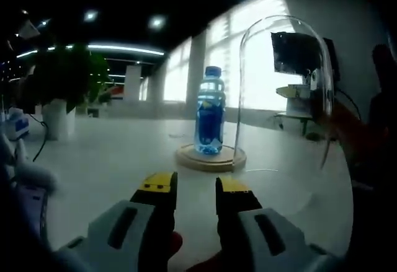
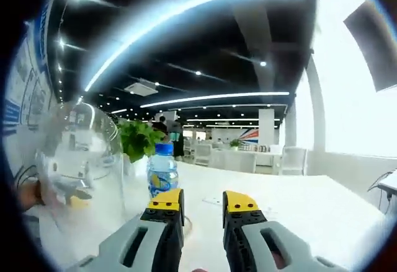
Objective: Open the cover put in the Mizone put the cover back on
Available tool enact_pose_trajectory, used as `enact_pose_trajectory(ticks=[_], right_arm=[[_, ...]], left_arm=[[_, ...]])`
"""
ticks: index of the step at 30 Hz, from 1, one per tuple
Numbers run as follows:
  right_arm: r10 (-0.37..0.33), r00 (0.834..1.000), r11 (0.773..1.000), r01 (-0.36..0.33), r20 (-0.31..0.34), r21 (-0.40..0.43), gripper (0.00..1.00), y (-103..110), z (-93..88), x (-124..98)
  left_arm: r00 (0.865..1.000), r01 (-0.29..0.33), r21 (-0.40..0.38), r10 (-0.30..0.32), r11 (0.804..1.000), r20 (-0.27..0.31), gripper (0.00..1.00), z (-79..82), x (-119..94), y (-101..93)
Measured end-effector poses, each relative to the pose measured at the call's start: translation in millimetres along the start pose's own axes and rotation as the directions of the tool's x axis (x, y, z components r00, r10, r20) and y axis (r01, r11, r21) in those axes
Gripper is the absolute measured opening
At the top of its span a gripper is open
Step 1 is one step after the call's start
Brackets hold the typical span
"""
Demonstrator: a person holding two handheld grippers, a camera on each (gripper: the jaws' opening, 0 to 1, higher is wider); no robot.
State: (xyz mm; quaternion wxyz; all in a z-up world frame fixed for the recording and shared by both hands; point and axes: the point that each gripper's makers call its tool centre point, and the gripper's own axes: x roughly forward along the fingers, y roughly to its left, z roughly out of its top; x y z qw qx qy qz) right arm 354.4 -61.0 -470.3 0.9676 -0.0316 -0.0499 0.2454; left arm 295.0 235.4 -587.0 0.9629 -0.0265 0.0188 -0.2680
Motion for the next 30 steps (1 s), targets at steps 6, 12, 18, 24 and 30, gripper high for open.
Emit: enact_pose_trajectory(ticks=[6,12,18,24,30], right_arm=[[-0.003,1.000,1.000,0.004,-0.020,0.021,0.17,2.5,-22.6,-18.8],[-0.002,0.999,0.998,0.004,-0.033,0.055,0.17,0.8,-34.5,-34.5],[-0.002,0.999,0.998,0.005,-0.044,0.062,0.17,7.9,-58.1,-49.0],[0.014,0.998,0.998,-0.011,-0.058,0.057,0.18,18.4,-85.9,-54.1],[0.036,0.997,0.998,-0.032,-0.065,0.058,0.19,27.7,-100.0,-53.3]], left_arm=[[1.000,0.003,-0.009,-0.003,1.000,0.005,0.20,1.1,-0.8,0.1],[1.000,0.027,-0.005,-0.027,1.000,-0.009,0.20,-1.1,0.6,-1.7],[0.999,0.034,-0.041,-0.032,0.999,0.033,0.20,6.0,-1.2,0.0],[0.999,0.019,-0.044,-0.017,0.999,0.049,0.24,8.9,-0.9,2.6],[0.998,0.054,-0.037,-0.053,0.998,0.037,0.25,5.5,0.4,-3.3]])
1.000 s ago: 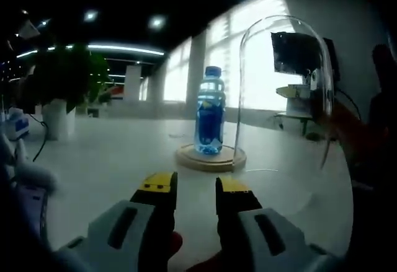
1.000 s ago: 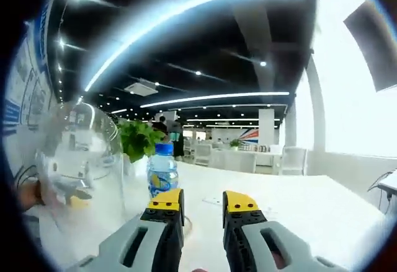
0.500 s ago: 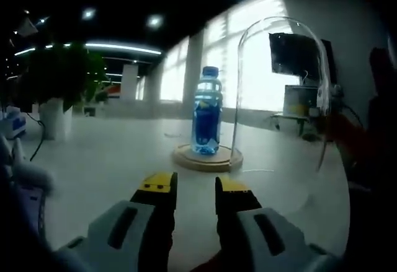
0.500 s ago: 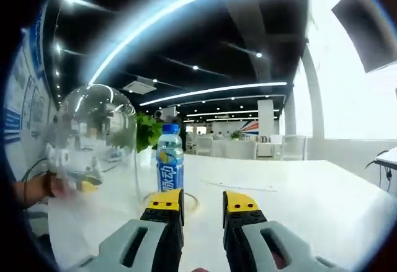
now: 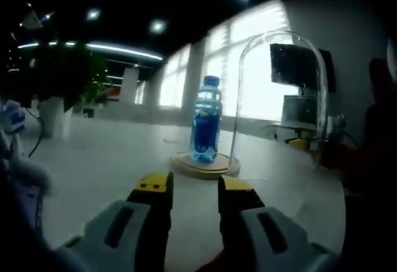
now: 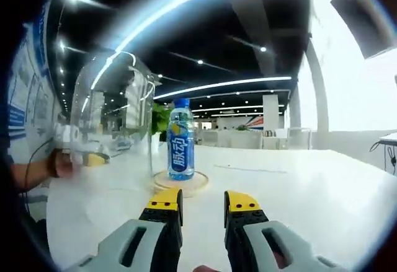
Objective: Open the cover put in the Mizone put the cover back on
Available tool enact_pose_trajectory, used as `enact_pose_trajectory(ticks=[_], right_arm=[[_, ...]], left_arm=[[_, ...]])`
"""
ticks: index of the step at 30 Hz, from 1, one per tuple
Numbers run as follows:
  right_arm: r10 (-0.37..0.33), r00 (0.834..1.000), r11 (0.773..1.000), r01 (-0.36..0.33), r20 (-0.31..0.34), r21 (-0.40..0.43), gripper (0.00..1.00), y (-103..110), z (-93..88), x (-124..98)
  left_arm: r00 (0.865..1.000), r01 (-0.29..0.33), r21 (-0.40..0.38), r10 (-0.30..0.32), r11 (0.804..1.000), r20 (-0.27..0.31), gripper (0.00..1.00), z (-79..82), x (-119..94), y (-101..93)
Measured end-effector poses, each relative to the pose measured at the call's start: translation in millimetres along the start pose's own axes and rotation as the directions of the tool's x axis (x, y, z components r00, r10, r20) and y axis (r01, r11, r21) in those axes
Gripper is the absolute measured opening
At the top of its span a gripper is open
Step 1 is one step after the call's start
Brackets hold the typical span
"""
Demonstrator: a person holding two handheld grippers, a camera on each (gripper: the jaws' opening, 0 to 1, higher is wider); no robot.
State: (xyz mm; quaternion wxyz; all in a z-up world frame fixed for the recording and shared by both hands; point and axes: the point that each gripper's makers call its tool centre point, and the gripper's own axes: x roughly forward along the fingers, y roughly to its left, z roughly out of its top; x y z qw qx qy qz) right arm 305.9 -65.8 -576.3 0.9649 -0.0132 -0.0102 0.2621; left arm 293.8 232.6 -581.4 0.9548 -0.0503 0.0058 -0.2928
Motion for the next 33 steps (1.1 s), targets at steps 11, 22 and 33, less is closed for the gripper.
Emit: enact_pose_trajectory(ticks=[11,22,33], right_arm=[[-0.008,1.000,0.998,0.007,0.024,0.069,0.19,-3.5,-5.8,-0.8],[0.003,0.999,0.996,-0.008,0.050,0.092,0.19,-4.0,-0.8,-2.3],[0.107,0.993,0.991,-0.111,0.054,0.071,0.23,4.6,15.1,1.2]], left_arm=[[0.999,0.043,-0.006,-0.043,0.999,0.013,0.33,1.9,0.0,-7.1],[0.995,0.094,0.005,-0.094,0.996,0.030,0.36,6.1,-1.8,-21.0],[0.977,0.180,-0.056,-0.173,0.982,0.122,0.47,29.7,-6.8,-29.0]])
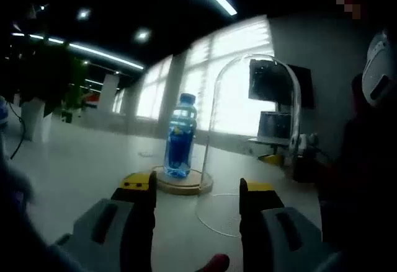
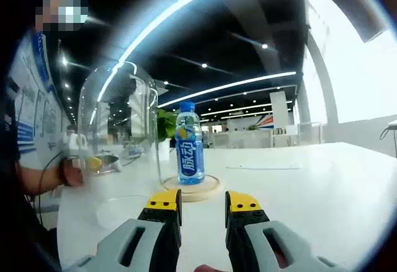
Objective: Open the cover put in the Mizone put the cover back on
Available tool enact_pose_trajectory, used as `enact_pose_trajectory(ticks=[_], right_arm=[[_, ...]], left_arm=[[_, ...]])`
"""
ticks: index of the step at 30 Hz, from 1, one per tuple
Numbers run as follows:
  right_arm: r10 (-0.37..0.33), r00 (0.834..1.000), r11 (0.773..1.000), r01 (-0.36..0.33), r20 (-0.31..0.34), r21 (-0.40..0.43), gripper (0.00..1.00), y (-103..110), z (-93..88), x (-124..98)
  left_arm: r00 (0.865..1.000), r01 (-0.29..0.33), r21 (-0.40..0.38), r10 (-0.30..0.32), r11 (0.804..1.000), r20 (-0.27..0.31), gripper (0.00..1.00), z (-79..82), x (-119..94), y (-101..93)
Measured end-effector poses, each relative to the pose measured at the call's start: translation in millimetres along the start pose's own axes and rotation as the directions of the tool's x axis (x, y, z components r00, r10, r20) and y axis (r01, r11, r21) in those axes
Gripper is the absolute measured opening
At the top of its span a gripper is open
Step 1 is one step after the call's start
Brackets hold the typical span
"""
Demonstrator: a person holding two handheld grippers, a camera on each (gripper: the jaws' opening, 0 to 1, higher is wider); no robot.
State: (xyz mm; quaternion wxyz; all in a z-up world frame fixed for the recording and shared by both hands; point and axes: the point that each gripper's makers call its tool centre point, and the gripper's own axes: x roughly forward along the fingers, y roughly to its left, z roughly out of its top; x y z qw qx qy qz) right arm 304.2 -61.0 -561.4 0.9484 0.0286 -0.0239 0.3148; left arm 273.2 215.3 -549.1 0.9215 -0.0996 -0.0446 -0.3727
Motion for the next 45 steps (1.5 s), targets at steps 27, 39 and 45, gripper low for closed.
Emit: enact_pose_trajectory(ticks=[27,39,45], right_arm=[[0.549,0.834,0.836,-0.548,-0.046,0.041,0.62,117.9,18.6,37.1],[0.640,0.765,0.768,-0.637,-0.072,0.066,0.74,129.8,18.8,56.4],[0.679,0.730,0.734,-0.672,-0.076,0.097,0.78,132.6,16.5,61.4]], left_arm=[[0.948,0.308,-0.004,-0.308,0.951,-0.082,0.66,9.8,29.5,-41.3],[0.895,0.417,-0.017,-0.413,0.909,-0.165,0.68,-2.3,52.2,-69.0],[0.869,0.457,-0.020,-0.451,0.889,-0.204,0.71,-3.8,56.1,-74.8]])
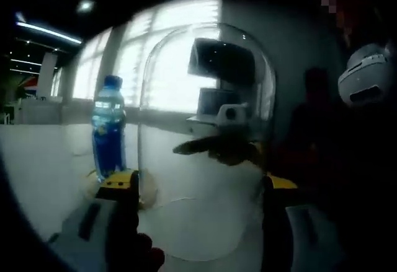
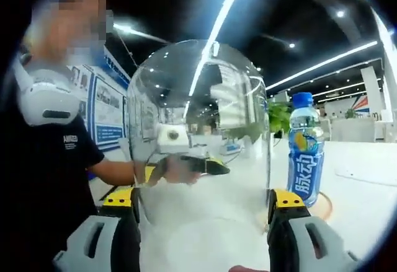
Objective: Open the cover put in the Mizone put the cover back on
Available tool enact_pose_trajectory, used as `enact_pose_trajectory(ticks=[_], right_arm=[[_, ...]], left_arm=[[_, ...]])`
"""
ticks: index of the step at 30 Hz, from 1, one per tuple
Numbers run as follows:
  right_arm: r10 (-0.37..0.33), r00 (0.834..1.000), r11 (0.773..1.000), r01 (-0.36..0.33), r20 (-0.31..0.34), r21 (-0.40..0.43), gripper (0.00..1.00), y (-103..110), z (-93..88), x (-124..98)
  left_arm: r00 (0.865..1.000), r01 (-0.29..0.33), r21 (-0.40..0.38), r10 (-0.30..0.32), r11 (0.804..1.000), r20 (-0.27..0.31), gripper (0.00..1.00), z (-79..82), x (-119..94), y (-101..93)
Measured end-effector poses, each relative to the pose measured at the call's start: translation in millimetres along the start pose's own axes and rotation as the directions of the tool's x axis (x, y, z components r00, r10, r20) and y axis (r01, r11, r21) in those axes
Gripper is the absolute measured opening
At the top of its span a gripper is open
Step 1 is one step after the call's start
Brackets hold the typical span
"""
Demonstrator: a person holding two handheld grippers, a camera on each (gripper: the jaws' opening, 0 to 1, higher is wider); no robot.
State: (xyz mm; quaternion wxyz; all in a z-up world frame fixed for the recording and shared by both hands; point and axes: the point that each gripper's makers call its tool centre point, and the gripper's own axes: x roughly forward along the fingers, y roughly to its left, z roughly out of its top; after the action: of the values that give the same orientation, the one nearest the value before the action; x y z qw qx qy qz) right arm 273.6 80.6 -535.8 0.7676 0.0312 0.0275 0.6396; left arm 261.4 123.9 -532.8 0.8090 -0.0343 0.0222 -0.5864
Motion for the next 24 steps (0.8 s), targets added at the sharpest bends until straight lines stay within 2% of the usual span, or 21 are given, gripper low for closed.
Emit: enact_pose_trajectory(ticks=[7,17,24], right_arm=[[0.035,0.999,0.999,-0.034,-0.017,0.039,0.82,0.3,-2.1,5.1],[0.061,0.997,0.998,-0.061,-0.037,-0.007,0.85,2.1,-1.1,11.0],[0.072,0.996,0.997,-0.073,-0.054,-0.008,0.89,2.5,-1.5,17.1]], left_arm=[[0.998,0.054,0.025,-0.054,0.998,-0.014,0.73,0.0,8.4,-0.5],[0.995,0.093,-0.014,-0.093,0.996,-0.018,0.75,0.2,9.8,1.0],[0.994,0.104,-0.035,-0.105,0.994,-0.021,0.77,-0.4,12.4,4.3]])
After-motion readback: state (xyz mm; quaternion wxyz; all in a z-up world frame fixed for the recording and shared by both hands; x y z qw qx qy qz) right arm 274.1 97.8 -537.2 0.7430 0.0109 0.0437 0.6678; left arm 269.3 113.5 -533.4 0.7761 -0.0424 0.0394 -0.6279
